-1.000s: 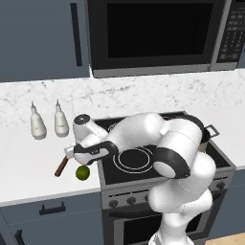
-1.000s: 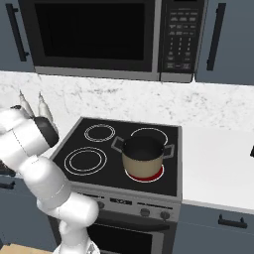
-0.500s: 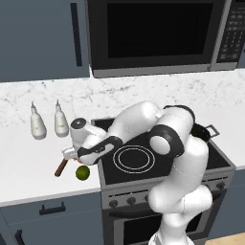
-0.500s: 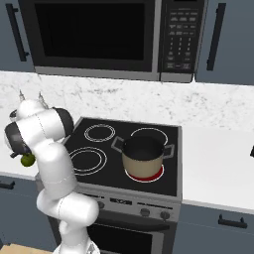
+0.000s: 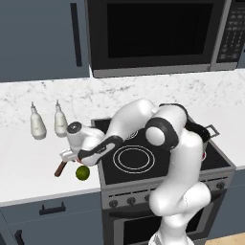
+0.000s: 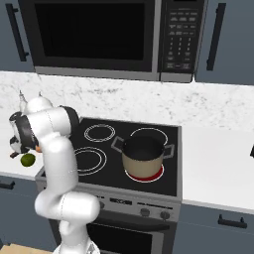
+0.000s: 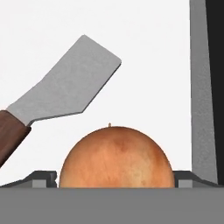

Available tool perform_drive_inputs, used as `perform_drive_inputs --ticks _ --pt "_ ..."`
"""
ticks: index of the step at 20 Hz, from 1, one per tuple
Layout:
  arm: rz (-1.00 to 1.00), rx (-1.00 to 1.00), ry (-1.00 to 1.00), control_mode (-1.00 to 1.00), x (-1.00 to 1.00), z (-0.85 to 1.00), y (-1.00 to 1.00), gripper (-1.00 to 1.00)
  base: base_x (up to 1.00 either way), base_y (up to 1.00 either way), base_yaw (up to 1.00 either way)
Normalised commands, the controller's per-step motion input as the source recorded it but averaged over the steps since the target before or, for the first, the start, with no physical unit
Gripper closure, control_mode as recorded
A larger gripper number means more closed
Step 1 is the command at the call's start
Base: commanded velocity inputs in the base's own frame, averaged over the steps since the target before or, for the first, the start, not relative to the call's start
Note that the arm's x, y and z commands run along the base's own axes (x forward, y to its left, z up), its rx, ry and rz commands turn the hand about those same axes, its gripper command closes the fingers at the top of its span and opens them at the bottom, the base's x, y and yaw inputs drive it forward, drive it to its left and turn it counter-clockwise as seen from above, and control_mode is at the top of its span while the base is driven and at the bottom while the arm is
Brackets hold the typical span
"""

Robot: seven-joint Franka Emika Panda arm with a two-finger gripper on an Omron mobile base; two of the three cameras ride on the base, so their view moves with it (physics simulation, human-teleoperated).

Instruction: Put the lime and onion in the pot. Retrieve the spatula and lightly stir the vegetables in the pot.

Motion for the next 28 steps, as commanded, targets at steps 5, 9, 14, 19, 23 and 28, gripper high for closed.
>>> perform_drive_inputs --ticks 5,9,14,19,23,28 --pt "0.0 -0.01 -0.03 -1.0 0.0 -0.16 0.0 1.0 0.0 0.0 0.0" --pt "0.0 0.0 -0.11 -1.0 -0.04 0.04 -0.16 1.0 0.0 0.0 0.0" --pt "0.0 0.04 -0.29 -1.0 -0.51 0.82 -0.52 1.0 0.0 0.0 0.0" --pt "-0.01 0.21 -0.24 -1.0 -0.72 1.0 -0.71 1.0 0.0 0.0 0.0" --pt "-0.05 0.23 -0.06 -1.0 -0.5 1.0 -0.71 1.0 0.0 0.0 0.0" --pt "-0.07 0.18 0.0 -1.0 -0.14 1.0 -0.65 1.0 0.0 0.0 0.0"
